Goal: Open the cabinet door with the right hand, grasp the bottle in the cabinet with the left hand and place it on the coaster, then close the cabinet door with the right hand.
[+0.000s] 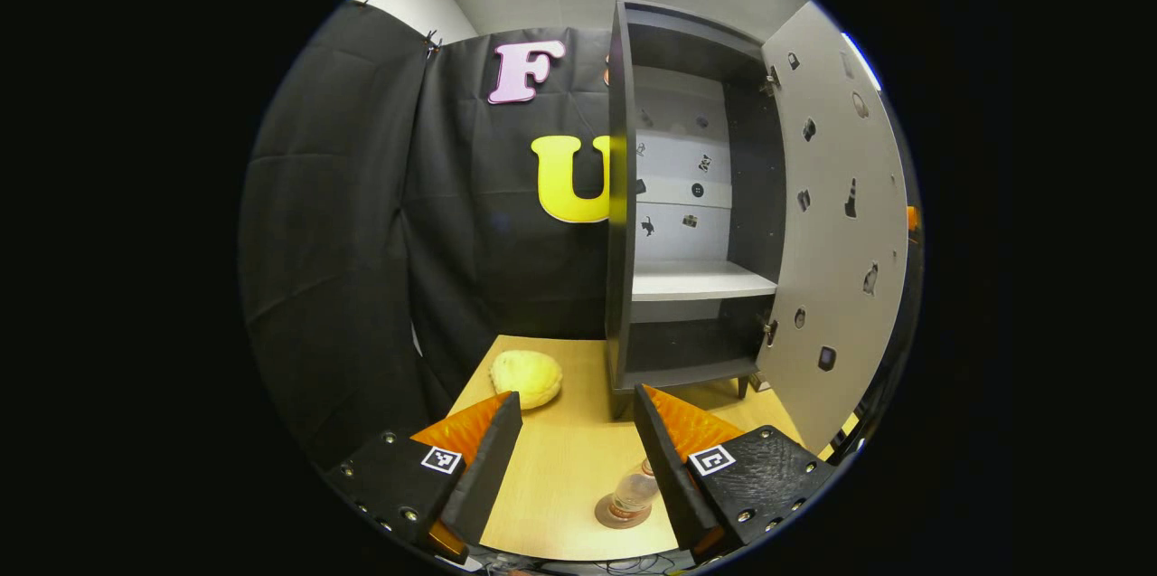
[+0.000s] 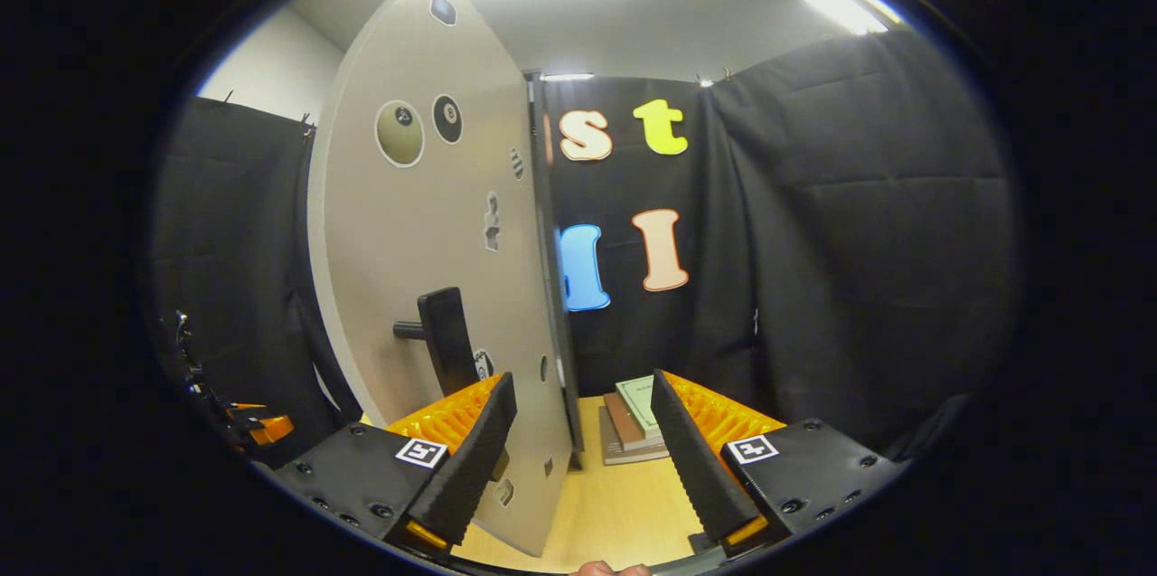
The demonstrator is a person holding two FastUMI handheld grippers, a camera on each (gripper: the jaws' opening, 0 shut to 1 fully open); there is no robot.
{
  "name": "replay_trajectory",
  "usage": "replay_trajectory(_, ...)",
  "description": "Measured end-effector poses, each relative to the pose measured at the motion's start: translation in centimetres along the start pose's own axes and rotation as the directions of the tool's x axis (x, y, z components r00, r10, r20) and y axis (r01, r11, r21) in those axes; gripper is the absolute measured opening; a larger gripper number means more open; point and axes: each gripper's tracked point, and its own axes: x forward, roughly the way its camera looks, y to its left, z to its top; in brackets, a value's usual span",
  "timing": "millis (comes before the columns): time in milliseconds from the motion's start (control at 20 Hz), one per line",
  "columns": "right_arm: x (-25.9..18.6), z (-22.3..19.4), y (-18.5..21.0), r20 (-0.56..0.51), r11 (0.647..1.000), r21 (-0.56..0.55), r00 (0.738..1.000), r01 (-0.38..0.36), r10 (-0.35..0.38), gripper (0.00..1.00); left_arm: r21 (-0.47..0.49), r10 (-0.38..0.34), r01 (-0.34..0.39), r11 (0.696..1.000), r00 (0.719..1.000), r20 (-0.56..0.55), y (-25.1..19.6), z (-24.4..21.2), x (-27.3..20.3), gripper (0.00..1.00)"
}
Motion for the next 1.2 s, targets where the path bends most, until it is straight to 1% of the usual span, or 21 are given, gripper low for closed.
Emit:
replay_trajectory(100, 0.6, -0.5, 3.2, -0.008, 0.999, 0.02, 0.999, -0.047, 0.048, 0.96, -0.001, 0.004, -0.004, 1.0, 1.0, 0.001, 0.5, -0.1, -0.3, 0.73)
replay_trajectory(250, 1.6, -1.3, 9.0, -0.021, 0.986, 0.056, 0.987, -0.156, 0.158, 0.96, -0.009, 0.02, -0.02, 1.0, 1.0, 0.001, 1.9, -0.5, -0.9, 0.73)
replay_trajectory(300, 2.1, -1.4, 10.8, -0.023, 0.979, 0.052, 0.98, -0.196, 0.198, 0.96, -0.011, 0.031, -0.031, 0.999, 1.0, 0.0, 2.6, -0.5, -1.1, 0.73)
replay_trajectory(400, 3.2, -1.8, 15.0, -0.034, 0.957, 0.046, 0.957, -0.287, 0.288, 0.97, -0.018, 0.053, -0.053, 0.998, 0.999, -0.002, 4.0, -0.7, -2.0, 0.73)
replay_trajectory(450, 3.8, -2.1, 16.7, -0.034, 0.946, 0.051, 0.946, -0.32, 0.322, 0.97, -0.022, 0.066, -0.065, 0.998, 0.998, 0.001, 4.8, -0.7, -2.4, 0.73)
replay_trajectory(500, 4.6, -2.1, 17.8, -0.035, 0.94, 0.046, 0.94, -0.338, 0.34, 0.98, -0.025, 0.078, -0.078, 0.997, 0.997, 0.006, 5.5, -0.6, -2.8, 0.73)
replay_trajectory(650, 6.1, -2.7, 19.3, -0.054, 0.934, 0.011, 0.932, -0.357, 0.357, 0.98, -0.049, 0.116, -0.116, 0.992, 0.993, 0.015, 6.8, -0.8, -4.1, 0.73)
replay_trajectory(800, 6.4, -3.7, 18.1, -0.063, 0.945, -0.009, 0.943, -0.328, 0.326, 0.98, -0.069, 0.149, -0.147, 0.987, 0.989, 0.013, 7.6, -1.1, -4.4, 0.73)
replay_trajectory(950, 7.6, -4.5, 14.5, -0.067, 0.962, -0.015, 0.961, -0.271, 0.269, 0.98, -0.064, 0.149, -0.147, 0.987, 0.989, 0.022, 7.4, -0.6, -4.0, 0.73)
replay_trajectory(1050, 7.6, -5.5, 11.9, -0.082, 0.973, -0.03, 0.97, -0.231, 0.228, 0.98, -0.048, 0.147, -0.145, 0.988, 0.988, 0.038, 6.2, 0.9, -3.4, 0.73)
replay_trajectory(1200, 7.3, -6.0, 8.0, -0.084, 0.982, -0.013, 0.979, -0.188, 0.186, 0.98, -0.03, 0.125, -0.124, 0.992, 0.99, 0.06, 3.2, 3.2, -2.6, 0.73)
